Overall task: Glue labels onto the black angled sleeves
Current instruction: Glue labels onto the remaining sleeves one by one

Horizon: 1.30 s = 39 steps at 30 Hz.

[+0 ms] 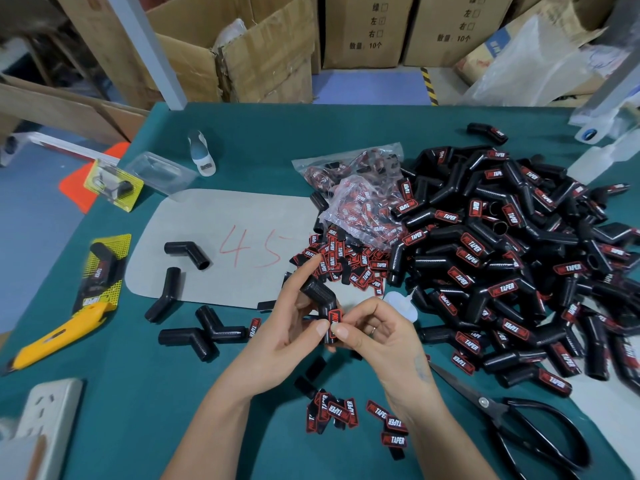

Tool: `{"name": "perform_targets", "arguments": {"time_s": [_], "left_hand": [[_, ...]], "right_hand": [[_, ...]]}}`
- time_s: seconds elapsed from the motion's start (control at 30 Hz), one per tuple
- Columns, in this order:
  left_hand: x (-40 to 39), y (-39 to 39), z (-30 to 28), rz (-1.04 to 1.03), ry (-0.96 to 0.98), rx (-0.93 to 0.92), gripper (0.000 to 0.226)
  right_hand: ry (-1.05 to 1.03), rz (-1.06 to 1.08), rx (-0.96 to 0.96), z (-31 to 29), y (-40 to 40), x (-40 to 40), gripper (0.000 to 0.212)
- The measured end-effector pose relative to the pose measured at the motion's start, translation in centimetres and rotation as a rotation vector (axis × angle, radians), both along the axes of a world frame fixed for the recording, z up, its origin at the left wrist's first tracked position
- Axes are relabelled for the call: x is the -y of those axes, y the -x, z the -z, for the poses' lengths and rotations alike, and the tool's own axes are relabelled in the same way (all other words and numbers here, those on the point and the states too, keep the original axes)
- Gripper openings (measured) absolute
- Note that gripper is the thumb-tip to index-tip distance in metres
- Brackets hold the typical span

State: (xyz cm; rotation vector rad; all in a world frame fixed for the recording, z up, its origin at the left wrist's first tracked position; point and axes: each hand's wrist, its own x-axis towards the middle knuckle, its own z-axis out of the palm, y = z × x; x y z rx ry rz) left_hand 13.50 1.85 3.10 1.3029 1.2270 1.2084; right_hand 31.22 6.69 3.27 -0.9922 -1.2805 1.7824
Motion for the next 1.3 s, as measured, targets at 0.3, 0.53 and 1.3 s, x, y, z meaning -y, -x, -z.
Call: {"name": "perform_targets", "arguments": {"time_s": [0.3,0.53,1.3], "left_hand": [[-0.1,-0.2,0.1,0.002,-0.007,0.049,0.078],[-0.1,-0.2,0.5,-0.021,0.003,0.038,0.075],[-0.9,-1.5,0.5,-0.325,-0.100,0.482,0.088]], "right_hand": [[0.006,0.000,0.004,0.2,0.0,-0.1,0.023],[0.002,0.011,0.001,0.3,0.1,-0.1,0.041],[-0.031,0.089,0.008,0.4,0.3,0.4,0.008]]}}
